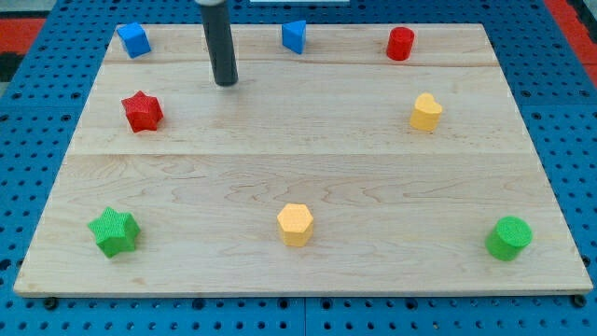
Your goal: Nudge the blue triangle right a bit
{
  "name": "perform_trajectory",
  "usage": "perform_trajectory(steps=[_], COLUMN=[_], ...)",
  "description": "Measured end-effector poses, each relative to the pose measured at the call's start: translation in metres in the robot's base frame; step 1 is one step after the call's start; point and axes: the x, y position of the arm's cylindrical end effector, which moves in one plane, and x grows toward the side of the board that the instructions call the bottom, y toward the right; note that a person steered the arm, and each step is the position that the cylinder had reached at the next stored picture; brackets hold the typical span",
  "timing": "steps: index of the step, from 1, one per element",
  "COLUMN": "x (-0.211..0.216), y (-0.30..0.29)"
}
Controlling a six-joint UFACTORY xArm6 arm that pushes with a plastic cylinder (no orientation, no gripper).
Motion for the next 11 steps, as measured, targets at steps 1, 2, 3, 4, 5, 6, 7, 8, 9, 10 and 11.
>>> perform_trajectory(steps=[1, 2, 3, 4, 5, 6, 7, 8, 9, 10, 11], x=[-0.041, -0.078, -0.096, -0.096, -0.096, -0.093, -0.092, -0.093, -0.086, -0.096, -0.096], y=[0.008, 0.021, 0.01, 0.01, 0.032, 0.041, 0.082, 0.133, 0.134, 0.165, 0.198])
